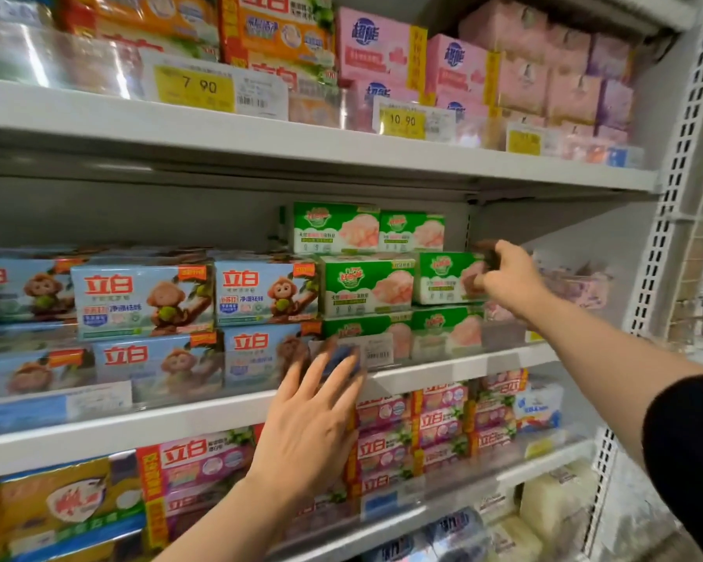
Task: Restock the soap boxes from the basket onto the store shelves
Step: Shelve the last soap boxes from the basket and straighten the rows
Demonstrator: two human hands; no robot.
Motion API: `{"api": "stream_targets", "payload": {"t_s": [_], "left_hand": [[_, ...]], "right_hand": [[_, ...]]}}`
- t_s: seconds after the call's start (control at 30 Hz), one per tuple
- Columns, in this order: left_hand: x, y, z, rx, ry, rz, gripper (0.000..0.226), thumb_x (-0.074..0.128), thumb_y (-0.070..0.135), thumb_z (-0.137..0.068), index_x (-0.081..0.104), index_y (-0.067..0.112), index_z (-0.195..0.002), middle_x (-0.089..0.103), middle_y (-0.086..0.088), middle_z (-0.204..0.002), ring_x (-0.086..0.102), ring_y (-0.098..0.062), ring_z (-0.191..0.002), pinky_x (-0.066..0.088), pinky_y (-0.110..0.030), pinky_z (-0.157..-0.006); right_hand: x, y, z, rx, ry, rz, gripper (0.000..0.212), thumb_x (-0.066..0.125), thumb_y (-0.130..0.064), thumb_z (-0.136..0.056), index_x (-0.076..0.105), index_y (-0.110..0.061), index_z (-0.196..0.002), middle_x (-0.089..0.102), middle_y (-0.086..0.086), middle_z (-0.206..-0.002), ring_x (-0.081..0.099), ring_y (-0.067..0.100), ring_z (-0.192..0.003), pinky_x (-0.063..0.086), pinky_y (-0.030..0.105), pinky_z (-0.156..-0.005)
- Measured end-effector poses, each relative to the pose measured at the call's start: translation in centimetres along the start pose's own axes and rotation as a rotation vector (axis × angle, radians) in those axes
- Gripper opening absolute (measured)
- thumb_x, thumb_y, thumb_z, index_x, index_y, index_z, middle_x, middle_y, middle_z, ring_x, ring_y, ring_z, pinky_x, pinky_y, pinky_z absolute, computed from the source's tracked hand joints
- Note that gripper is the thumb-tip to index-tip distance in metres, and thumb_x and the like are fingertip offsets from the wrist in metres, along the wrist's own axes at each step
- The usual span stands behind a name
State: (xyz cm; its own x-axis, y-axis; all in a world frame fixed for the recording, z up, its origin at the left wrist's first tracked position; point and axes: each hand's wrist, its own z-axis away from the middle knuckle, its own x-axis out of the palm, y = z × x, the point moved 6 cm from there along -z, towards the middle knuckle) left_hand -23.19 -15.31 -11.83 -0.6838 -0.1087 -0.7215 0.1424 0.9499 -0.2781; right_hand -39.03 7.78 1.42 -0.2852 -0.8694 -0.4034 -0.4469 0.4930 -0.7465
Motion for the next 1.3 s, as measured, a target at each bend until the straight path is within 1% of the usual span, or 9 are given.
{"api": "stream_targets", "payload": {"t_s": [0.1,0.2,0.37,0.57,0.73,0.9,1.0,1.13,1.3], "left_hand": [[0.2,0.3,0.1,-0.009,0.022,0.004,0.056,0.046,0.045,-0.081,0.061,0.020,-0.129,0.056,-0.002,-0.138,0.053,-0.030,-0.126,0.030,-0.046,-0.108],[0.2,0.4,0.1,-0.025,0.023,0.010,0.058,0.039,0.044,-0.081,0.061,0.019,-0.129,0.057,-0.003,-0.138,0.055,-0.031,-0.125,0.024,-0.044,-0.108],[0.2,0.4,0.2,-0.019,-0.002,-0.021,0.062,0.039,0.046,-0.078,0.061,0.019,-0.130,0.054,-0.003,-0.140,0.054,-0.031,-0.125,0.021,-0.044,-0.110],[0.2,0.4,0.3,-0.029,-0.032,-0.024,0.063,0.039,0.046,-0.079,0.060,0.018,-0.131,0.052,-0.004,-0.142,0.052,-0.032,-0.128,0.021,-0.044,-0.111],[-0.1,0.4,0.4,-0.032,-0.057,-0.006,0.066,0.057,0.044,-0.073,0.058,0.018,-0.133,0.052,-0.004,-0.143,0.051,-0.031,-0.129,0.019,-0.043,-0.111],[-0.2,0.5,0.4,-0.037,-0.075,0.014,0.063,0.049,0.043,-0.077,0.056,0.018,-0.134,0.050,-0.003,-0.145,0.048,-0.030,-0.132,0.018,-0.042,-0.112],[0.0,0.4,0.5,-0.043,-0.098,0.007,0.062,0.042,0.042,-0.079,0.055,0.018,-0.135,0.049,-0.004,-0.145,0.048,-0.030,-0.132,0.016,-0.042,-0.113],[-0.3,0.4,0.4,-0.043,-0.089,0.014,0.061,0.041,0.041,-0.079,0.057,0.018,-0.133,0.051,-0.004,-0.144,0.050,-0.030,-0.130,0.017,-0.042,-0.112],[-0.1,0.5,0.3,-0.031,-0.070,0.025,0.062,0.053,0.039,-0.076,0.057,0.018,-0.133,0.051,-0.004,-0.144,0.049,-0.031,-0.131,0.019,-0.043,-0.112]], "right_hand": [[1.1,1.0,1.0,0.068,0.087,-0.097,0.047,0.051,-0.002,-0.090,0.043,-0.010,-0.136,0.059,0.005,-0.102,0.056,0.021,-0.099,0.045,0.030,-0.080],[1.9,1.1,1.7,0.074,0.114,-0.172,0.048,0.050,-0.005,-0.090,0.041,-0.014,-0.137,0.057,0.005,-0.115,0.053,0.020,-0.104,0.047,0.034,-0.087],[2.9,0.5,2.5,0.064,0.094,-0.160,0.054,0.053,-0.006,-0.088,0.038,-0.017,-0.138,0.051,-0.013,-0.089,0.053,0.017,-0.100,0.046,0.043,-0.097],[4.0,-0.5,3.3,0.031,0.021,-0.115,0.061,0.056,-0.011,-0.090,0.030,-0.018,-0.144,0.055,-0.002,-0.102,0.053,0.019,-0.107,0.043,0.045,-0.101],[3.8,-0.8,4.3,-0.002,0.090,-0.074,0.069,0.061,-0.020,-0.087,0.025,-0.020,-0.147,0.055,0.005,-0.115,0.052,0.020,-0.109,0.044,0.046,-0.098],[5.8,-1.5,5.6,-0.034,0.034,0.147,0.093,0.074,-0.050,-0.072,0.018,-0.033,-0.145,0.017,0.014,-0.148,0.025,0.034,-0.138,0.032,0.050,-0.108],[6.1,-1.5,5.3,0.051,0.050,0.281,0.090,0.076,-0.049,-0.069,0.023,-0.029,-0.138,0.005,0.015,-0.152,0.019,0.040,-0.139,0.032,0.052,-0.108],[5.1,0.0,4.8,0.164,0.084,0.182,0.103,0.081,-0.042,-0.066,0.015,-0.032,-0.145,0.010,0.018,-0.152,0.023,0.041,-0.138,0.029,0.050,-0.111],[5.1,0.7,5.0,0.187,0.097,0.160,0.114,0.080,-0.054,-0.063,0.004,-0.040,-0.146,0.027,0.019,-0.142,0.041,0.043,-0.126,0.035,0.052,-0.107]]}}
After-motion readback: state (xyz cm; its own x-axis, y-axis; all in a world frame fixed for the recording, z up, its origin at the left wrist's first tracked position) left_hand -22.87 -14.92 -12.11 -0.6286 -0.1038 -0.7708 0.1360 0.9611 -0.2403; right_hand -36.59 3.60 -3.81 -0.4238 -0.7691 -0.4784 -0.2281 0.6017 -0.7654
